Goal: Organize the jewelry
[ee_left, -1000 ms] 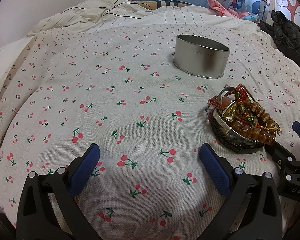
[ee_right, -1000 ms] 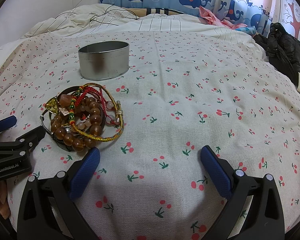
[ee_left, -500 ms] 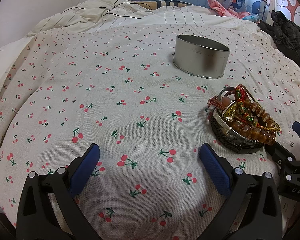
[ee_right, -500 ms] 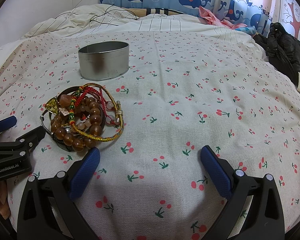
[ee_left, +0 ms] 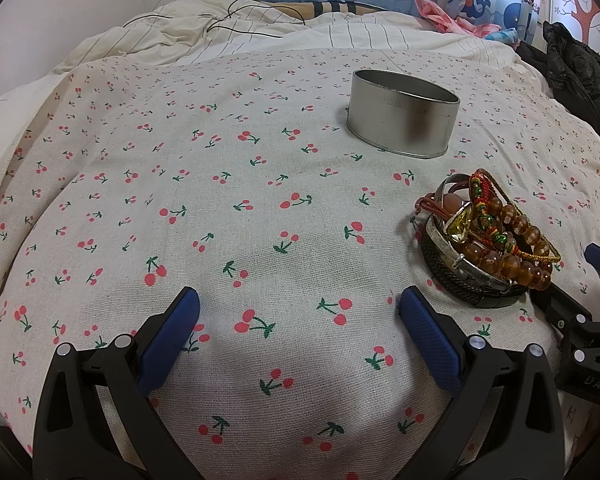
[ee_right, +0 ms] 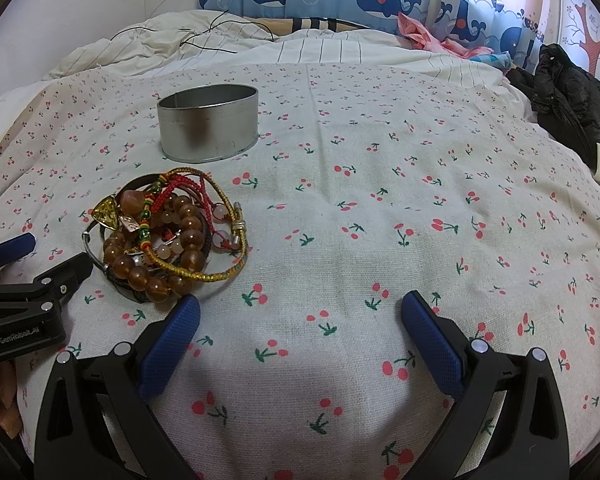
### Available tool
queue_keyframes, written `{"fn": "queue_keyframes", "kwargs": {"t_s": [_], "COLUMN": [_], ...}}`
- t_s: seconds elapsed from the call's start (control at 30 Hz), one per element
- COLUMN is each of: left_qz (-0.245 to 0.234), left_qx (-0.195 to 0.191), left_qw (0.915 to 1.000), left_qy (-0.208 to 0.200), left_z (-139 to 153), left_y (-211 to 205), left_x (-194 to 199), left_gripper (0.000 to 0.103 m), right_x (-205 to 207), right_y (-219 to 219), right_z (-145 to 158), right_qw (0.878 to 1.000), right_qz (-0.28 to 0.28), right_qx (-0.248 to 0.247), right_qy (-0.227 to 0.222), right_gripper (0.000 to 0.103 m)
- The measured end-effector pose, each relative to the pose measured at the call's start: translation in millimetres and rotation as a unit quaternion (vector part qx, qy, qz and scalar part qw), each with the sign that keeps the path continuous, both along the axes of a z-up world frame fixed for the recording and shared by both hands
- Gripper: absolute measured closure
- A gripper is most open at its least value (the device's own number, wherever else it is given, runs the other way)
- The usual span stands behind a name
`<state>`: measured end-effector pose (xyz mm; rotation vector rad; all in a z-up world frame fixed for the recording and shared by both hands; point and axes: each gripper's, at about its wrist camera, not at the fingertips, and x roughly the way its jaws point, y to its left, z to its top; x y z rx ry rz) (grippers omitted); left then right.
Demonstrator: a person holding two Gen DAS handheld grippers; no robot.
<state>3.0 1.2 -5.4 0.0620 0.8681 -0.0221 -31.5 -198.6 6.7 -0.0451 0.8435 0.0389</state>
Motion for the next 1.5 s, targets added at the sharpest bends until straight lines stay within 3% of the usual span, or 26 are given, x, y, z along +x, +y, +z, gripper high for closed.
{"fn": "queue_keyframes", "kwargs": {"t_s": [0.1, 0.3, 0.4, 0.43, 0.53, 0.7, 0.77, 0.83, 0.93, 1.2, 1.4, 1.5], "left_qz": [-0.001, -0.001, -0.001, -0.001, -0.001, -0.002, -0.002, -0.002, -0.003, -0.004, -0.009, -0.024], "left_qx": [-0.013, -0.016, -0.018, -0.019, -0.019, -0.021, -0.021, -0.021, -0.021, -0.023, -0.037, -0.056], "left_qw": [0.9999, 0.9999, 0.9998, 0.9998, 0.9998, 0.9998, 0.9998, 0.9998, 0.9997, 0.9997, 0.9993, 0.998], "left_qy": [0.001, 0.003, 0.004, 0.005, 0.005, 0.005, 0.005, 0.005, 0.006, 0.006, 0.004, -0.017], "left_z": [1.2, 1.8, 1.2, 1.1, 0.9, 0.6, 0.5, 0.5, 0.2, 0.0, 4.7, 17.9], "left_y": [2.4, 5.9, 6.2, 6.5, 7.3, 8.1, 8.2, 7.9, 8.2, 7.7, 10.7, 11.9], "left_x": [0.0, 1.4, 2.1, 2.6, 2.8, 3.1, 3.1, 3.0, 3.5, 3.9, 3.5, -0.1], "left_gripper": [0.007, 0.007, 0.007, 0.007, 0.007, 0.007, 0.007, 0.007, 0.007, 0.007, 0.007, 0.007], "right_x": [0.4, 18.7, 39.9, 45.4, 68.5, 93.4, 102.4, 107.5, 102.5, 97.0, 101.8, 107.6], "right_y": [-3.0, -13.9, -15.0, -13.7, -2.7, 5.7, 9.1, 8.7, 5.8, -32.6, -51.7, -61.6], "right_z": [9.6, 44.3, 43.6, 42.4, 35.7, 28.2, 26.3, 22.2, 16.9, 44.5, 49.7, 49.9], "right_qw": [1.0, 0.996, 0.993, 0.991, 0.985, 0.972, 0.966, 0.96, 0.953, 0.953, 0.959, 0.962], "right_qz": [0.021, 0.075, 0.106, 0.122, 0.164, 0.22, 0.24, 0.255, 0.27, 0.236, 0.2, 0.175], "right_qx": [0.02, 0.046, 0.053, 0.055, 0.033, 0.047, 0.055, 0.072, 0.086, 0.181, 0.194, 0.205], "right_qy": [0.01, -0.012, 0.012, 0.019, 0.046, 0.068, 0.078, 0.096, 0.105, 0.06, 0.051, 0.048], "right_gripper": [0.007, 0.007, 0.009, 0.022, 0.042, 0.045, 0.052, 0.082, 0.094, 0.099, 0.099, 0.099]}}
